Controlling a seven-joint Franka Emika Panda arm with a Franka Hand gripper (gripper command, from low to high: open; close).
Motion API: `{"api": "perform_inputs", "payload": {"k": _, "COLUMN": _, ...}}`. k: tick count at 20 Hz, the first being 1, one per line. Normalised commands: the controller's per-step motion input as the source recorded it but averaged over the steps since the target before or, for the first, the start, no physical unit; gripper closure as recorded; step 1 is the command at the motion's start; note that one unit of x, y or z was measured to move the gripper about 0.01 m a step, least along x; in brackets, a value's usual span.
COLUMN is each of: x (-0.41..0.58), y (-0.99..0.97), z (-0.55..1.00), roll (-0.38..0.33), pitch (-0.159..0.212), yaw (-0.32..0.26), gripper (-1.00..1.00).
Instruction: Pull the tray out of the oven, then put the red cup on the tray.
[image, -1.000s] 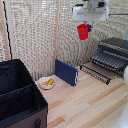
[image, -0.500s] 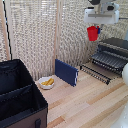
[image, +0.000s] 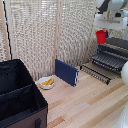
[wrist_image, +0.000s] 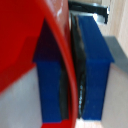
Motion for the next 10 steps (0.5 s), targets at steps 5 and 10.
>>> {"api": "perform_inputs", "payload": {"k": 5, "x": 0.005, "y": -0.77, "z": -0.18, "roll": 0.033, "pitch": 0.019, "yaw": -0.129, "gripper": 1.0}}
{"api": "perform_inputs", "payload": {"k": 10, "x": 0.081, "y": -0.41, "z": -0.35, "roll": 0.004, "pitch": 0.074, "yaw": -0.137, "gripper": 1.0}}
